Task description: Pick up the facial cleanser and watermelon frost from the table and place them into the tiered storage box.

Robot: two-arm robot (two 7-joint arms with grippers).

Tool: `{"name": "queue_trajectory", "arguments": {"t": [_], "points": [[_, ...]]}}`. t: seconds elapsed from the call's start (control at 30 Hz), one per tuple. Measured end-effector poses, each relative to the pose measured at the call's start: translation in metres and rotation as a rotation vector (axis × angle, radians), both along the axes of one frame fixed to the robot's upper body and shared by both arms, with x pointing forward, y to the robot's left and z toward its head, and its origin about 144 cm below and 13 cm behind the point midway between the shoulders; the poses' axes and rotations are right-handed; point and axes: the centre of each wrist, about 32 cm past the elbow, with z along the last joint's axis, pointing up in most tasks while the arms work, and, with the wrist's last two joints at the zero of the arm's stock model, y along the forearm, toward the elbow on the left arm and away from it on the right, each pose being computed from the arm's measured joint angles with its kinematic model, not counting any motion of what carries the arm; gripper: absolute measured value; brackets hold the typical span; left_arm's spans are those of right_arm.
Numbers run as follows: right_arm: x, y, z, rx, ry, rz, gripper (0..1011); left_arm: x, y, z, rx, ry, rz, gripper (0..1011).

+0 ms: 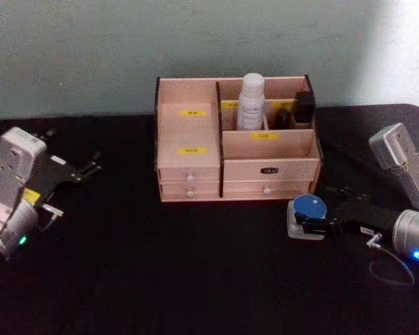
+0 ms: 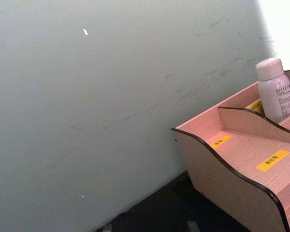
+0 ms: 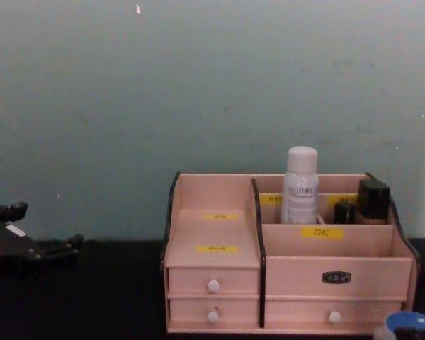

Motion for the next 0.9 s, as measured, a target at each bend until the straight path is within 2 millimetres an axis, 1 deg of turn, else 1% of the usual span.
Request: {"name": "queue_trajectory", "arguments": {"t": [0.9], "points": [[0.0062, 0.0029, -0.0068, -0.018, 0.035, 0.007, 1000, 0.0000, 0.0000, 0.0000, 0.000, 0.000, 0.000, 1001]]}}
